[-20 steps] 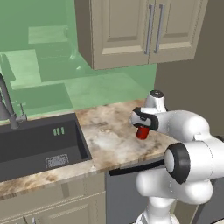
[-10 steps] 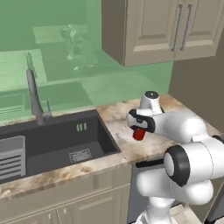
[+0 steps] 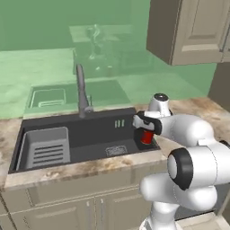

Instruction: Four empty soda cans are scattered around the kitchen. Gather all the cans and cluster them next to the stove for recycling.

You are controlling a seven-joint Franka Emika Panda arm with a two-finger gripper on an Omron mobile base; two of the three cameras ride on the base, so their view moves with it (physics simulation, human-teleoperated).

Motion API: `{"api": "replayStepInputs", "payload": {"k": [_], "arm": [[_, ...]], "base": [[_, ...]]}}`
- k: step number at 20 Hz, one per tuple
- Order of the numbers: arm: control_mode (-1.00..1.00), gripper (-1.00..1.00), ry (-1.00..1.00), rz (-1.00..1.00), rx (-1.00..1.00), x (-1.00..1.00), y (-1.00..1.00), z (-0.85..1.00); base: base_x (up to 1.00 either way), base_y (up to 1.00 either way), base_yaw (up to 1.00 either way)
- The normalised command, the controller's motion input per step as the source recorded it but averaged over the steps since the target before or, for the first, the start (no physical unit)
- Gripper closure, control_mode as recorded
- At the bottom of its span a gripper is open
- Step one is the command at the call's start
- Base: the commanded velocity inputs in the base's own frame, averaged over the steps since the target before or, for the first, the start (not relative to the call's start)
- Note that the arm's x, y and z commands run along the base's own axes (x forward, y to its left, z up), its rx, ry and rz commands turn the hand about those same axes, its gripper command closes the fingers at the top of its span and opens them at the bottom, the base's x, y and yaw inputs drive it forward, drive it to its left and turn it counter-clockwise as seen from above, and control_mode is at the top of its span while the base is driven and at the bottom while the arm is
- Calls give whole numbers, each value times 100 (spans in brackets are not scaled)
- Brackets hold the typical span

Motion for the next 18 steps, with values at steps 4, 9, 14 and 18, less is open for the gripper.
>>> {"api": "replayStepInputs", "payload": {"k": [4,9,14,18], "arm": [[100,100,0,0,0,0,0,0],[100,100,0,0,0,0,0,0],[100,100,0,0,0,0,0,0],[100,100,0,0,0,0,0,0]], "base": [[-2,44,45],[-2,41,46],[0,44,43],[0,43,44]]}}
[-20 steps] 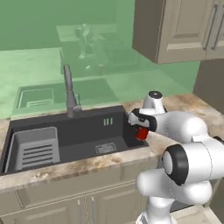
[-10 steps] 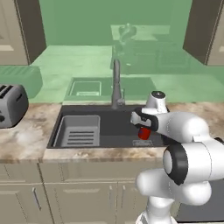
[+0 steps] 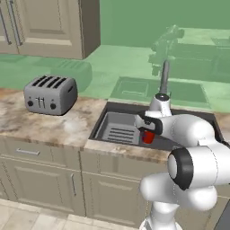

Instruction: Four empty soda cans are scattered around the kitchen. Gather all the cans and cluster them next to the stove for recycling.

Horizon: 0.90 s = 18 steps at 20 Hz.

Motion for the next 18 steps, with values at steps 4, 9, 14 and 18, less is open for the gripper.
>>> {"api": "replayStepInputs", "payload": {"k": [4,9,14,18], "arm": [[100,100,0,0,0,0,0,0],[100,100,0,0,0,0,0,0],[100,100,0,0,0,0,0,0],[100,100,0,0,0,0,0,0]], "base": [[0,45,42],[0,43,43],[0,43,43],[0,41,45]]}}
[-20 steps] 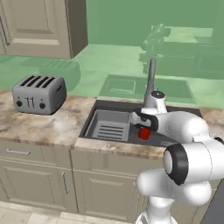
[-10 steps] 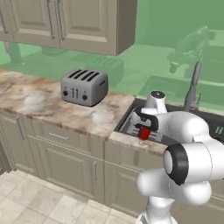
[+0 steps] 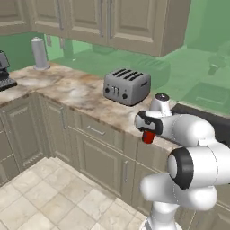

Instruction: Four empty soda cans are scattered around the kitchen. Gather all the cans and cluster them next to the stove for recycling.

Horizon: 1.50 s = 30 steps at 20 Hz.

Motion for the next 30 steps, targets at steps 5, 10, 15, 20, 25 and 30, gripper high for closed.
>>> {"api": "replayStepInputs", "payload": {"k": [5,10,15,20,25,30], "arm": [[100,100,0,0,0,0,0,0],[100,100,0,0,0,0,0,0],[100,100,0,0,0,0,0,0],[100,100,0,0,0,0,0,0],[100,100,0,0,0,0,0,0],[100,100,0,0,0,0,0,0]], "base": [[0,40,45],[0,41,44],[0,44,43],[0,43,43],[0,42,43],[0,39,44]]}}
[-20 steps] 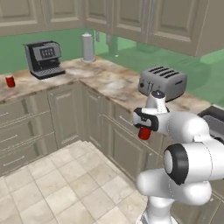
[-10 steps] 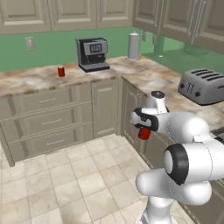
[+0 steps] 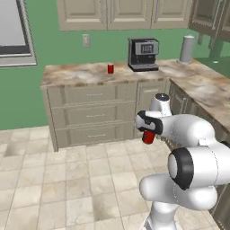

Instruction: Four empty soda cans are scattered around the kitchen. Gather all the cans and cluster them next to the stove for recycling.

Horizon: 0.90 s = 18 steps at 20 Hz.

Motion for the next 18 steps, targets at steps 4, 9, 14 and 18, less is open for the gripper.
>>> {"api": "replayStepInputs", "payload": {"k": [4,9,14,18], "arm": [[100,100,0,0,0,0,0,0],[100,100,0,0,0,0,0,0],[100,100,0,0,0,0,0,0],[100,100,0,0,0,0,0,0]], "base": [[0,35,46],[0,33,47],[0,28,49],[2,2,50]]}}
